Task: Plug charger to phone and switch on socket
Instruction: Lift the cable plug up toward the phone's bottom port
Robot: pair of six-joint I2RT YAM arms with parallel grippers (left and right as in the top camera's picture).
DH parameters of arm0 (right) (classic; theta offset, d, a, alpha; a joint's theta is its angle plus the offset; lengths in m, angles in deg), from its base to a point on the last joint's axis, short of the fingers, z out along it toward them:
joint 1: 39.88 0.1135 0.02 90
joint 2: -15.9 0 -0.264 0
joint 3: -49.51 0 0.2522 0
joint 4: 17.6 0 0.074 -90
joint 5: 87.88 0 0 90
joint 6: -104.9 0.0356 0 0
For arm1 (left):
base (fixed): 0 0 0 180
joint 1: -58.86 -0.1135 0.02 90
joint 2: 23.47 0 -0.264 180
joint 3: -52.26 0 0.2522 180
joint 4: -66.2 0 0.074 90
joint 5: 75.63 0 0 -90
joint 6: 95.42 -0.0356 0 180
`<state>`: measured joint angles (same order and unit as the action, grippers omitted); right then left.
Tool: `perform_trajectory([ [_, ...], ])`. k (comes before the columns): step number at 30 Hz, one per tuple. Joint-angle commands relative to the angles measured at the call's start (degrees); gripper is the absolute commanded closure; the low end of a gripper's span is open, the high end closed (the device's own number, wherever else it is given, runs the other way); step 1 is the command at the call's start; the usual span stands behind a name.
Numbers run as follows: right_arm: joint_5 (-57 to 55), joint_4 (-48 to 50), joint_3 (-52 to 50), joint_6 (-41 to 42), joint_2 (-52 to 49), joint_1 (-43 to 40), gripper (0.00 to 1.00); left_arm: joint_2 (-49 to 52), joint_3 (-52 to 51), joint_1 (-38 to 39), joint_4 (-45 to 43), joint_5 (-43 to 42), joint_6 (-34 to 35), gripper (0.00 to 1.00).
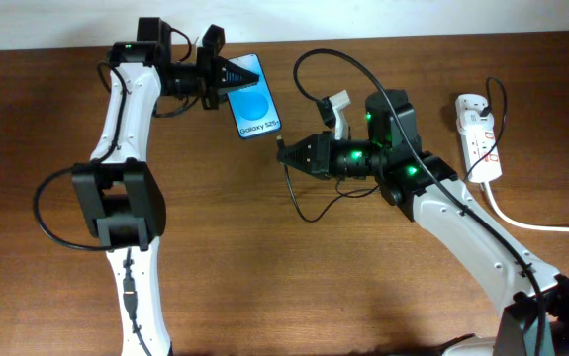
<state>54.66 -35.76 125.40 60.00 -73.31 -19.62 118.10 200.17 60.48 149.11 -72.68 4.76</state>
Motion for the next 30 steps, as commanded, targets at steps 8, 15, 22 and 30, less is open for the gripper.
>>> perform_trajectory([
  [8, 0.7, 0.7, -0.3, -0.3, -3.0, 1.0, 0.96, -0.3, 0.9, 0.8, -1.0, -3.1, 0.7, 1.0],
  [15, -0.7, 0.9, -0.3, -1.4, -3.2, 2.2, 0.96, -0.3, 0.9, 1.7, -1.4, -3.1, 0.5, 1.0],
  [22, -0.7, 3.0, -0.3, -1.4, -3.2, 2.2, 0.96, -0.3, 0.9, 2.5, -1.5, -3.0, 0.4, 1.0],
  [30, -1.0, 2.9, -0.3, -1.7, -3.2, 2.2, 0.96, -0.3, 0.9, 2.7, -1.6, -3.1, 0.0, 1.0],
])
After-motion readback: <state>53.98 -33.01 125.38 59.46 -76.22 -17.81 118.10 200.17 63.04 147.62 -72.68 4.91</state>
